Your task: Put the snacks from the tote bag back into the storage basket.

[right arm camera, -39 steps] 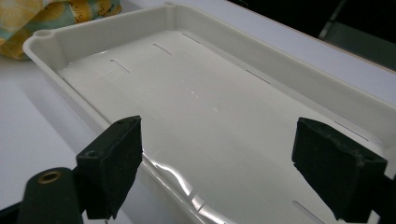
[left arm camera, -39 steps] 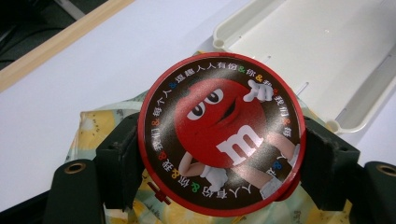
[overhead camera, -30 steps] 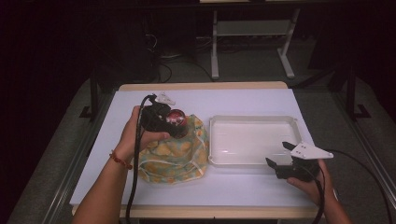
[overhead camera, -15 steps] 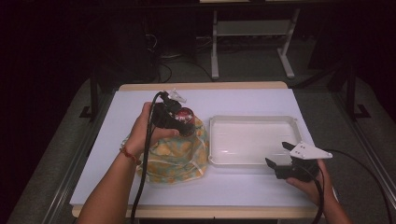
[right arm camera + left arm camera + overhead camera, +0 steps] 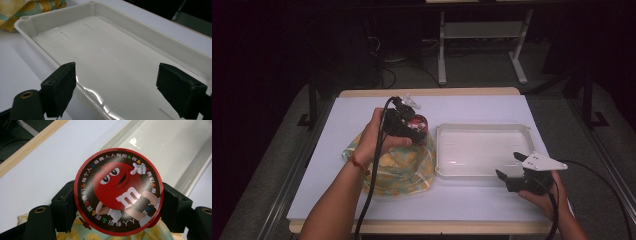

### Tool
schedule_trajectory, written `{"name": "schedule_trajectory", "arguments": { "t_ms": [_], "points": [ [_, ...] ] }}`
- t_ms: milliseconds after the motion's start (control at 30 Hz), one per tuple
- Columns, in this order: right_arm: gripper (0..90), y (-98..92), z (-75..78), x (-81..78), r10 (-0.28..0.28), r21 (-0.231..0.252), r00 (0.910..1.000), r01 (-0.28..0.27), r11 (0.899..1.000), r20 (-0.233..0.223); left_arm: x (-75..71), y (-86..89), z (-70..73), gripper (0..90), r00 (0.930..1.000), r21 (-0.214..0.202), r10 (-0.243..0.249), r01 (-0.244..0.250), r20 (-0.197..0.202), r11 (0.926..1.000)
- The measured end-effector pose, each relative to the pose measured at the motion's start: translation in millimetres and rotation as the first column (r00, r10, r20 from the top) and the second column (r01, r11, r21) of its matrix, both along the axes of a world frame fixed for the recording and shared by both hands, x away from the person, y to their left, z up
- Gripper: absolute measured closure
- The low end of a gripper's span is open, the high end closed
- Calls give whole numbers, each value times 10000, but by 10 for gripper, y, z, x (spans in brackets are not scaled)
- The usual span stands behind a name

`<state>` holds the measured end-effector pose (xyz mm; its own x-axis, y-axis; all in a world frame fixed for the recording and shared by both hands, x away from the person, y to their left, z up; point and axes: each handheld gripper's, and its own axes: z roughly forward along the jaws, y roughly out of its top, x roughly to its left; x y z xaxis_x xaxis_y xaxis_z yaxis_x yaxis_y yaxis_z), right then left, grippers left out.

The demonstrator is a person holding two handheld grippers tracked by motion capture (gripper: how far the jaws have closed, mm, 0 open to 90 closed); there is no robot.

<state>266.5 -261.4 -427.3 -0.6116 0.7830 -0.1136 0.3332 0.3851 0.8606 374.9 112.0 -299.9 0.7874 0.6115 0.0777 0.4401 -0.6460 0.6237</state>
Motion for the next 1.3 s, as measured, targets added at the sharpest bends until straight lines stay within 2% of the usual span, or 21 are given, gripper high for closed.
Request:
{"name": "schedule_trajectory", "arguments": {
  "t_ms": [267, 600, 1300],
  "points": [
    [156, -10, 11, -3, -43, 58, 10000, 43, 10000, 23, -5, -122, 16, 254, 9998, 104, -212, 212, -40, 9997],
    [156, -16, 13, -4, -56, 57, 10000, 55, 10000, 68, 19, -225, -32, 255, 9992, -44, -358, 358, -180, 9994],
    [157, -21, 7, 0, -62, 73, 10000, 61, 10000, 38, 55, -577, -171, 255, 9949, 172, -907, 915, -431, 9957]
  ]
}}
